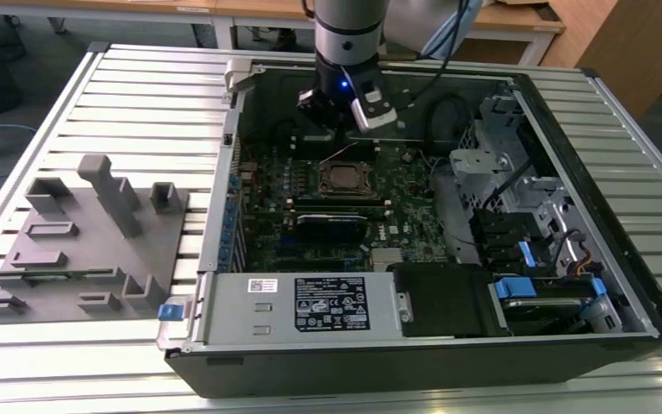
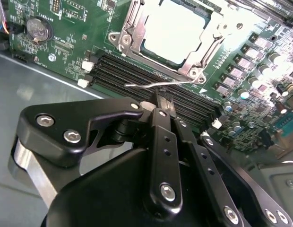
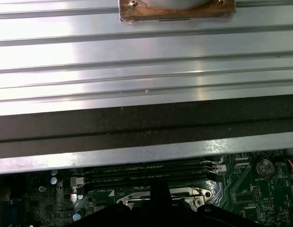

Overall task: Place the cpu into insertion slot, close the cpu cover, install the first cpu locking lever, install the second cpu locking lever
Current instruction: 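Install the first cpu locking lever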

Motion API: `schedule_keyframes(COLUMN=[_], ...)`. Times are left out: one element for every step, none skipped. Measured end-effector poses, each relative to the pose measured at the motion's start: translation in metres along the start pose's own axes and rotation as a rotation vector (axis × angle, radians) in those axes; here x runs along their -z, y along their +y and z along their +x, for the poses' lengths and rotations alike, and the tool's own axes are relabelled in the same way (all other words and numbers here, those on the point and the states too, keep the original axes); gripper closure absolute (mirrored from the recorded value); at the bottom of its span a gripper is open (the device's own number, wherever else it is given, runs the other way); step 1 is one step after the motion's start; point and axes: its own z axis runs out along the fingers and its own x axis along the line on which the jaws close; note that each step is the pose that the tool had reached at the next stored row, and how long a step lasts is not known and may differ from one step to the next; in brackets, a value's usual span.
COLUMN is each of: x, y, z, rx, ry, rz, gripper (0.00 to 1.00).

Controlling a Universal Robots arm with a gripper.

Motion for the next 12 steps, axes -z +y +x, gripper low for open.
schedule_keyframes(x=[-0.0006,-0.0010,-0.0013,-0.0013,-0.0013,-0.0013,-0.0014,-0.0014,-0.0015,-0.0020,-0.0026,-0.0032], y=[-0.0001,-0.0002,-0.0003,-0.0003,-0.0003,-0.0003,-0.0003,-0.0003,-0.0003,-0.0003,-0.0004,-0.0006], z=[-0.0002,-0.0004,-0.0005,-0.0005,-0.0005,-0.0005,-0.0006,-0.0006,-0.0006,-0.0006,-0.0006,-0.0007], rx=[-0.006,-0.011,-0.016,-0.017,-0.017,-0.017,-0.017,-0.017,-0.017,-0.017,-0.017,-0.017], ry=[-0.0010,-0.0019,-0.0027,-0.0027,-0.0027,-0.0028,-0.0030,-0.0029,-0.0029,-0.0032,-0.0032,-0.0030], rz=[0.0003,0.0006,0.0009,0.0011,0.0012,0.0012,0.0009,0.0009,0.0010,0.0004,0.0004,0.0004], gripper=[0.90,0.90,0.90,0.90,0.90,0.90,0.90,0.90,0.90,0.90,0.90,0.90])
